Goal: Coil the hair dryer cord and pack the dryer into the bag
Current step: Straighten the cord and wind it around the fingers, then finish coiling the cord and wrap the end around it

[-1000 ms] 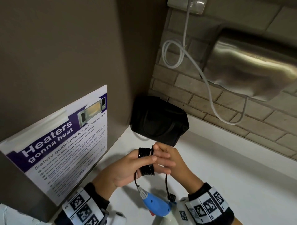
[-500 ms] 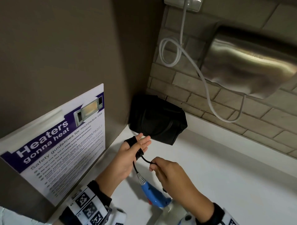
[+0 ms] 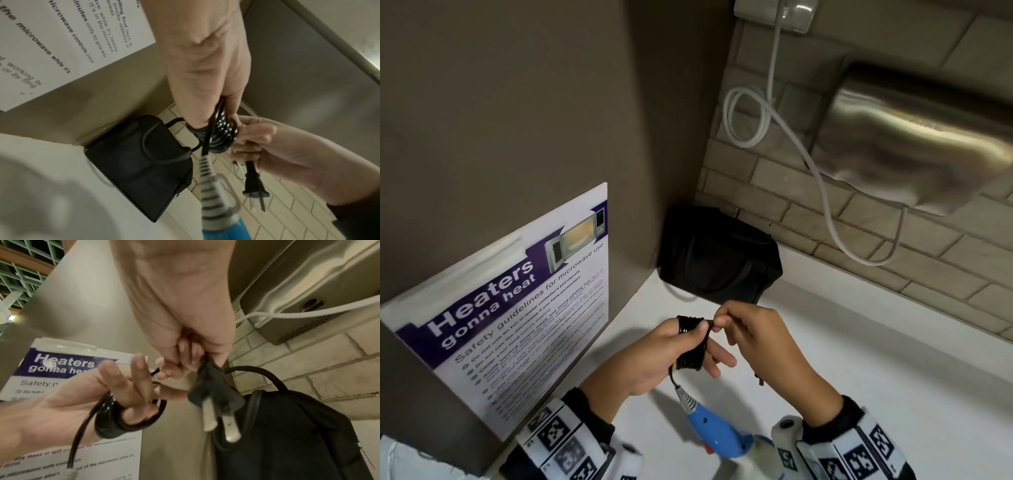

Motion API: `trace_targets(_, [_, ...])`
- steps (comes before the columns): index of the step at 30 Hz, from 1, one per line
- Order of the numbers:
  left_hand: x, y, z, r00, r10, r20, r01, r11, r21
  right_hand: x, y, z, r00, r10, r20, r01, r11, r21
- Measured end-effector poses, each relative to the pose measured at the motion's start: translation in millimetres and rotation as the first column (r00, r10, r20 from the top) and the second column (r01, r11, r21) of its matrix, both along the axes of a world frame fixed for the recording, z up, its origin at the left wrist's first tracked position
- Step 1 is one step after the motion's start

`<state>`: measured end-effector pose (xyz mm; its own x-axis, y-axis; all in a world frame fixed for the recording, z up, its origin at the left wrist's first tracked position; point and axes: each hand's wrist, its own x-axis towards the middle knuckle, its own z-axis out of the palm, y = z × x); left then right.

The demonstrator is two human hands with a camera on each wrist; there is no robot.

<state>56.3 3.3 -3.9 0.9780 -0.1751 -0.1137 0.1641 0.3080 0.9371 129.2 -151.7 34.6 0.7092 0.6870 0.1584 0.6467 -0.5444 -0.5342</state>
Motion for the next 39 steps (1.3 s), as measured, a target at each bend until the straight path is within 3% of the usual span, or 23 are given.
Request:
trace_targets(5, [2, -2, -6, 0.999, 0.032, -0.019, -0.032, 0.999, -0.017, -4, 5, -4, 1.000, 0.000, -0.020, 0.001, 0.997, 0.078])
trace_targets(11, [14, 5, -19, 0.932, 0.314, -0.181, -0.350, 0.911, -0.219, -16, -3, 9, 0.991, 0.126, -0.033, -0.123, 0.989, 0.083])
trace_targets(21, [16, 3, -19, 0.881, 0.420, -0.215, -0.467, 0.846, -0.258, -23, -21, -2, 0.926, 0.026, -0.377, -0.064, 0.994, -0.088])
trace_targets(24, [11, 2, -11, 0.904, 0.375, -0.206, -0.420, 0.870, -0.259, -18, -21, -6, 0.870, -0.050, -0.490, -0.009, 0.993, -0.116])
trace_targets(28, [6, 0, -3, 0.946, 0.280, -0.164, -0.314, 0.918, -0.244, -11, -19, -10, 0.858, -0.077, -0.508, 0.001, 0.989, -0.148])
trace_targets(31, [4, 2, 0, 0.973, 0.188, -0.132, -0.214, 0.950, -0.225, -13, -15, -9, 0.805, -0.071, -0.589, 0.045, 0.997, -0.059])
trace_targets(35, [1, 6, -3, 0.999, -0.042, -0.011, 0.037, 0.964, -0.263, -14, -11, -7, 0.724, 0.081, -0.685, -0.029, 0.996, 0.087])
trace_targets(39, [-2, 16, -8, 0.970, -0.230, 0.077, 0.242, 0.929, -0.281, -13, -11, -2, 0.617, 0.207, -0.759, -0.054, 0.974, 0.222])
